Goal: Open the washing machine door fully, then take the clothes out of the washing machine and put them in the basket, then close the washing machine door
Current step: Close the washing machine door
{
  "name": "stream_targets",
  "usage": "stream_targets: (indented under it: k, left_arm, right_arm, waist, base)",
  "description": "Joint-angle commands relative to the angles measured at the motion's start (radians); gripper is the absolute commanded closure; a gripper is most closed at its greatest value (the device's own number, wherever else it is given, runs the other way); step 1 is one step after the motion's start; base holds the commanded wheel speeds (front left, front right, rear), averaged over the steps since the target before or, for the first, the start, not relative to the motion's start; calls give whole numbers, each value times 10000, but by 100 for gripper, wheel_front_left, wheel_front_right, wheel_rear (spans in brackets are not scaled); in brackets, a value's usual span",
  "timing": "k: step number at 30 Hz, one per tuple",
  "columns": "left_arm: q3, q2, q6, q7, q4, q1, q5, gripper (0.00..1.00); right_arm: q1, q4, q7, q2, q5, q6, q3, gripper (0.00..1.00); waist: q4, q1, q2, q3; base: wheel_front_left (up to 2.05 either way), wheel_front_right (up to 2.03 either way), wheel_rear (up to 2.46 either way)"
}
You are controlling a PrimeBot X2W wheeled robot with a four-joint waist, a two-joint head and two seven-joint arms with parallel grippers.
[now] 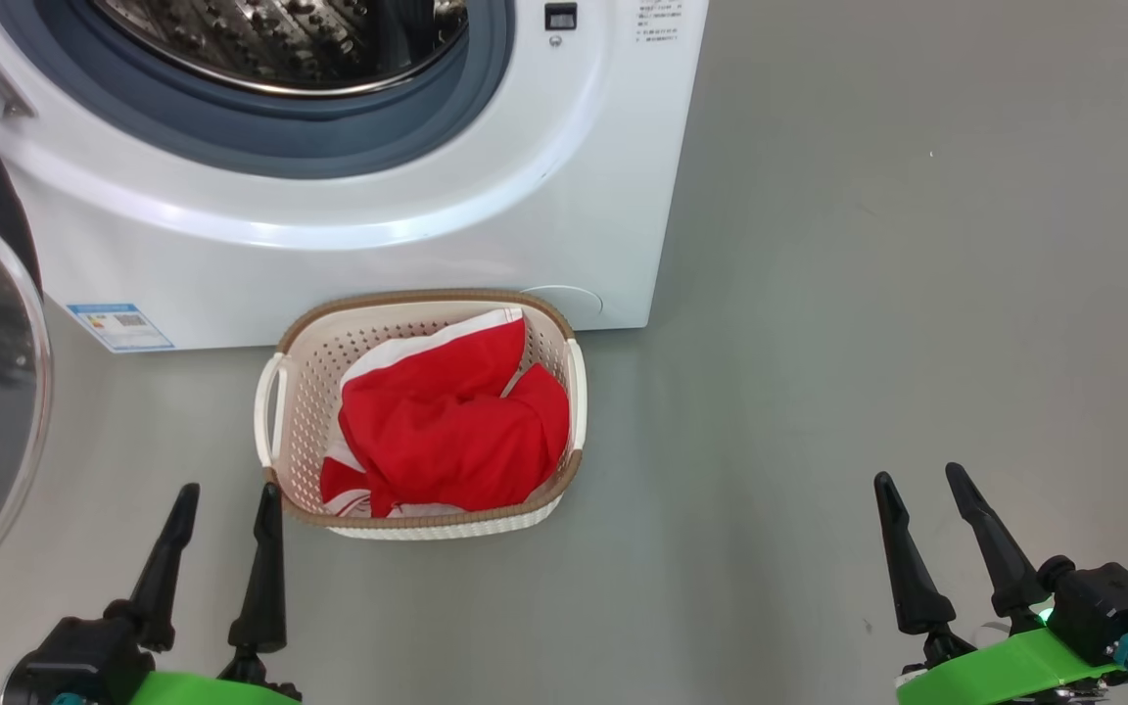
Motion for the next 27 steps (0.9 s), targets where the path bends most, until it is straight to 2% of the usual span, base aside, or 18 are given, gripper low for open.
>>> stream_targets:
  k: [1, 12, 19, 27]
  left_arm:
    - [292, 141, -54, -53, -297, -174, 115, 0]
    - [297, 113, -54, -53, -284, -254, 81, 0]
    - [256, 48, -54, -53, -145, -301, 21, 0]
    - [198, -116, -54, -53, 65, -279, -124, 0]
  right_arm:
    - [-105, -235, -63, -81, -31, 73, 232, 0]
    - [-149, -240, -63, -81, -33, 73, 196, 0]
    - [-143, -205, -63, -81, -129, 73, 253, 0]
    - [-148, -119, -63, -81, -389, 73, 306, 0]
  waist:
    - [3, 0, 0, 18]
    - [69, 0, 0, 113]
    - [363, 0, 0, 41]
    - [1327, 0, 0, -60]
  base:
    - [-36, 36, 0]
    - [-3, 3, 0]
    - [0, 0, 0]
    - [0, 0, 0]
